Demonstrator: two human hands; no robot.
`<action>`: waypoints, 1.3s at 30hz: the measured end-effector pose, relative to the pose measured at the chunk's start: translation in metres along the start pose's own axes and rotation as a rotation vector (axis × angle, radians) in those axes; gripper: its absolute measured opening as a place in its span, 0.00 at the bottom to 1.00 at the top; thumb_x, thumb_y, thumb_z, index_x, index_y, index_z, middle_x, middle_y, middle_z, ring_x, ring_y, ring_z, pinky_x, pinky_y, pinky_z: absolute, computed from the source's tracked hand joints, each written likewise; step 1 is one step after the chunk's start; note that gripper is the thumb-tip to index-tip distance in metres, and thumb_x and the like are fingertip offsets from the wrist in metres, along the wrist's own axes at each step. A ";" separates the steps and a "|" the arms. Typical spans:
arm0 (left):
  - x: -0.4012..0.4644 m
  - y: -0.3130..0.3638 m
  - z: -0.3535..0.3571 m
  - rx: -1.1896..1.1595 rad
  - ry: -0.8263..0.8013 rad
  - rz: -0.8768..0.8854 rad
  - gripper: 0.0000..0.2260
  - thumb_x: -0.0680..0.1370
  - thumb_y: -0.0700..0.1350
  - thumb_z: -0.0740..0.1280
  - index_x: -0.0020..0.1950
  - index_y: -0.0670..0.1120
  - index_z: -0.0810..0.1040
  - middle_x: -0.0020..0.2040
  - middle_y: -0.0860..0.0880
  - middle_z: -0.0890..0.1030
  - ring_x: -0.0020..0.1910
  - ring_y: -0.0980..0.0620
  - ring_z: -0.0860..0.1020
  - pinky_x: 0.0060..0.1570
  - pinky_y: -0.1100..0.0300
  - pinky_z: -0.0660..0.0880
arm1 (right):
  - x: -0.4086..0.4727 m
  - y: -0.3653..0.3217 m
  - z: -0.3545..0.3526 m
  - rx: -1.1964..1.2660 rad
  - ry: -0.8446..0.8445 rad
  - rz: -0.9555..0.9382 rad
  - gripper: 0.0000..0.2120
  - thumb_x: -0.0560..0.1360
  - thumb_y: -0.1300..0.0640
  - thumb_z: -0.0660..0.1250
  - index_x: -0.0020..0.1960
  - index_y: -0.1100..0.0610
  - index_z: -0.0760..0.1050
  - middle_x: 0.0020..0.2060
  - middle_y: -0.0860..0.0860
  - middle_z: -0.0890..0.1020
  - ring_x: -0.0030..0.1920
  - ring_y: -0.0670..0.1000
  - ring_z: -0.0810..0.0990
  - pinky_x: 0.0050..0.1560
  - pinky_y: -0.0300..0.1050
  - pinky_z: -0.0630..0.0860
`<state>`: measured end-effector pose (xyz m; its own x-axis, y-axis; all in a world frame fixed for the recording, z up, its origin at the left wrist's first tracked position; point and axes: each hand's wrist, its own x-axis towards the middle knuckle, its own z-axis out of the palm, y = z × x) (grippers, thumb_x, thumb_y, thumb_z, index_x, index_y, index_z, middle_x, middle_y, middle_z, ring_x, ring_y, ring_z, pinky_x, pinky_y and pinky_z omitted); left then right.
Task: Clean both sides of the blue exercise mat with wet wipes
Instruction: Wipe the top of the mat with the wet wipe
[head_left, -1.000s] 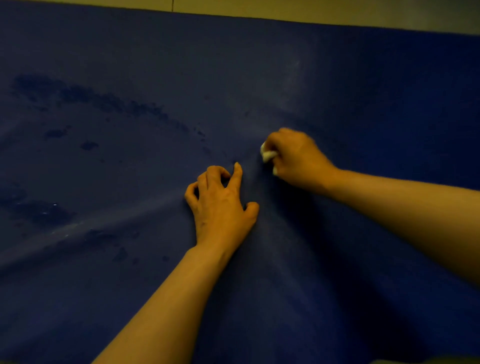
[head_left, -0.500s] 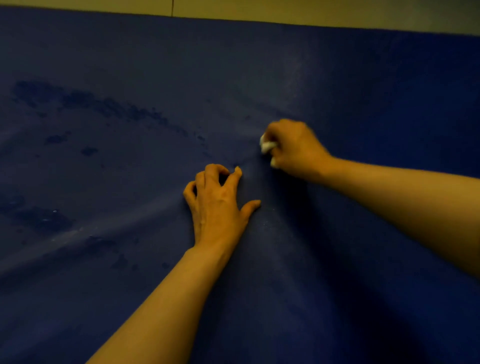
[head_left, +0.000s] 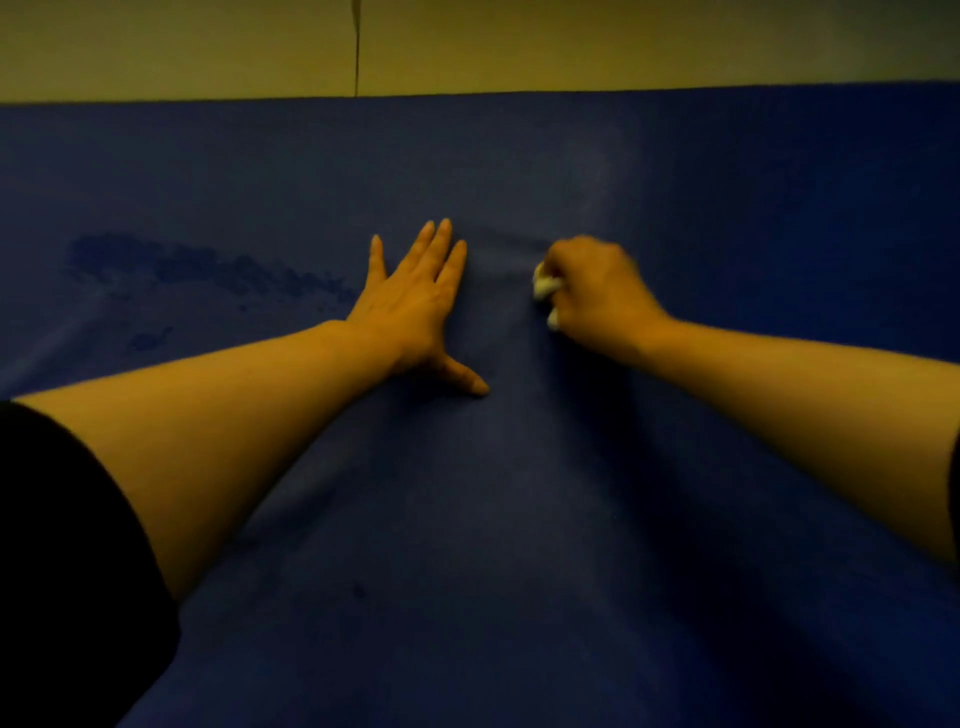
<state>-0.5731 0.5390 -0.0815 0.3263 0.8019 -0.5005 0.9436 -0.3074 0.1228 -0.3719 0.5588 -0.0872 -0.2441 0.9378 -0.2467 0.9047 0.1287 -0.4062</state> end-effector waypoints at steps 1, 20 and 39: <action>0.002 -0.002 -0.001 0.000 -0.022 0.007 0.65 0.59 0.72 0.71 0.78 0.43 0.35 0.78 0.44 0.34 0.77 0.47 0.34 0.71 0.35 0.36 | 0.012 0.009 -0.008 0.017 0.043 0.097 0.09 0.68 0.65 0.68 0.47 0.57 0.76 0.51 0.56 0.80 0.51 0.57 0.78 0.47 0.46 0.74; 0.008 0.002 0.000 -0.077 0.006 0.001 0.67 0.56 0.70 0.75 0.78 0.43 0.36 0.78 0.44 0.35 0.77 0.47 0.35 0.73 0.35 0.40 | 0.028 -0.016 0.016 0.011 0.252 0.134 0.07 0.71 0.64 0.64 0.49 0.59 0.75 0.52 0.56 0.77 0.51 0.58 0.76 0.47 0.44 0.69; 0.009 -0.001 0.006 -0.146 0.045 -0.016 0.68 0.54 0.69 0.76 0.79 0.46 0.37 0.78 0.47 0.34 0.77 0.50 0.34 0.73 0.38 0.36 | 0.046 -0.015 -0.003 0.028 -0.034 -0.096 0.08 0.69 0.66 0.67 0.45 0.57 0.76 0.48 0.54 0.81 0.46 0.55 0.81 0.50 0.53 0.77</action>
<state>-0.5713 0.5431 -0.0912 0.3100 0.8292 -0.4651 0.9457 -0.2188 0.2402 -0.3959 0.6006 -0.0895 -0.3417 0.9100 -0.2349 0.8663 0.2081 -0.4541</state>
